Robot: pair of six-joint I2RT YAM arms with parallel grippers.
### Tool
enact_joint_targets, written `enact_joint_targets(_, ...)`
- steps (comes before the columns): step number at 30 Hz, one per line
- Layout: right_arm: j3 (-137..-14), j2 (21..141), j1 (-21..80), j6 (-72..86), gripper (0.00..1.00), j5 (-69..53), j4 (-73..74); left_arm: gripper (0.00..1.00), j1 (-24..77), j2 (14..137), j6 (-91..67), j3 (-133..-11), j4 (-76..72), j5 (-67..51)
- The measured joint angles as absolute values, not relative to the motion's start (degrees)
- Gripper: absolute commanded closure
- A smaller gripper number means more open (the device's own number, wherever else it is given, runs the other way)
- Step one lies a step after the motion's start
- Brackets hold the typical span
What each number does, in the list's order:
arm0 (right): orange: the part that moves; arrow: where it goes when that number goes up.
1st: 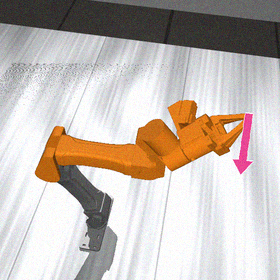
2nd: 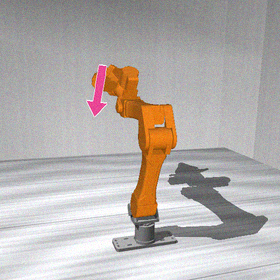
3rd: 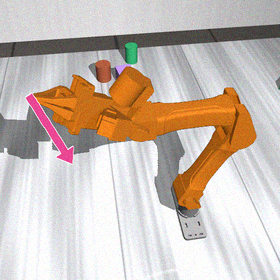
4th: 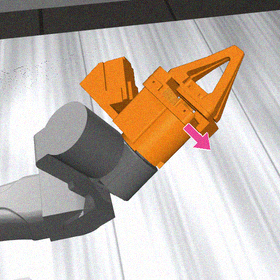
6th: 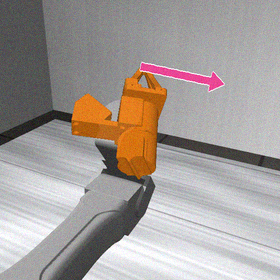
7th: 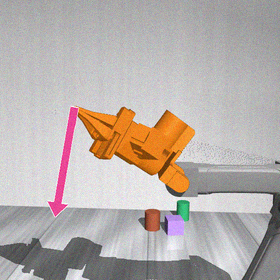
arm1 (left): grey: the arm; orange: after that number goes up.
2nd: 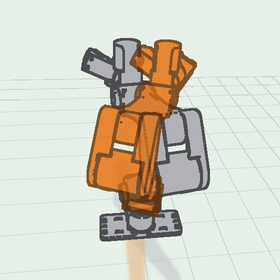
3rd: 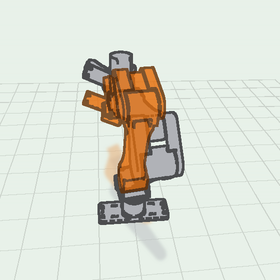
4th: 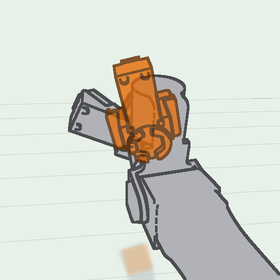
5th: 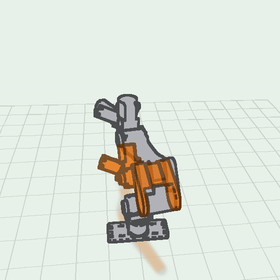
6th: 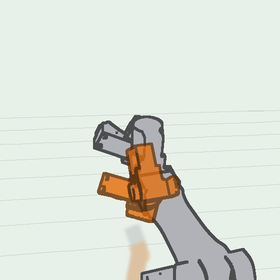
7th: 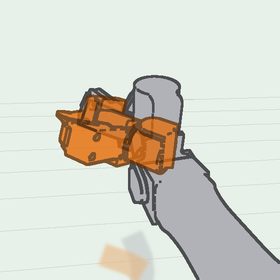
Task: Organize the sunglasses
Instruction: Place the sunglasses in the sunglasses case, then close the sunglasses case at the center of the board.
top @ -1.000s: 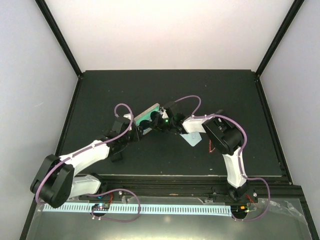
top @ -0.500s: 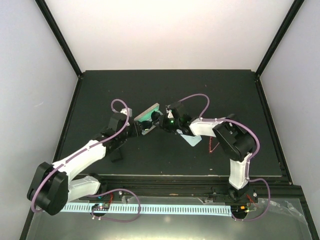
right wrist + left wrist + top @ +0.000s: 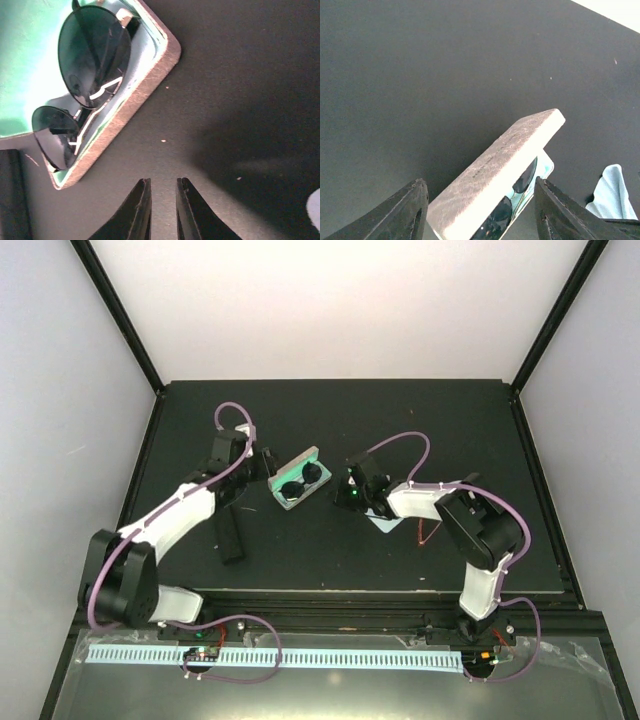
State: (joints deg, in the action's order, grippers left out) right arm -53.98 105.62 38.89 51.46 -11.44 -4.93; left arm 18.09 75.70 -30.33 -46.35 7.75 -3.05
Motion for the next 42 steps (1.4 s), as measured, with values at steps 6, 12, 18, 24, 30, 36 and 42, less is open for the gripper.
enact_joint_targets(6,-54.8,107.0,38.9,50.5,0.85,-11.0,-3.2,0.47,16.6,85.8,-27.5,-51.4,7.7,-12.2)
enact_joint_targets(12,-57.8,110.3,38.9,49.8,0.87,-12.4,-3.1,0.60,16.5,90.8,-25.3,-53.5,7.2,-18.2)
enact_joint_targets(18,-60.7,112.8,38.9,49.8,0.89,-13.6,-3.3,0.75,16.1,93.2,-22.7,-54.3,6.2,-20.9)
enact_joint_targets(24,-63.0,114.8,38.9,50.5,0.91,-13.8,-3.4,0.82,15.9,94.3,-21.7,-54.2,5.5,-24.2)
enact_joint_targets(30,-64.1,115.6,38.9,51.6,0.92,-14.0,-3.2,0.82,15.8,94.2,-21.5,-53.2,4.1,-26.3)
enact_joint_targets(36,-65.0,116.4,38.8,52.6,0.92,-14.3,-3.3,0.82,15.8,94.3,-21.6,-51.5,1.6,-28.3)
enact_joint_targets(42,-65.2,116.7,38.7,53.1,0.92,-14.6,-3.7,0.82,17.7,95.7,-22.2,-51.3,-0.1,-28.4)
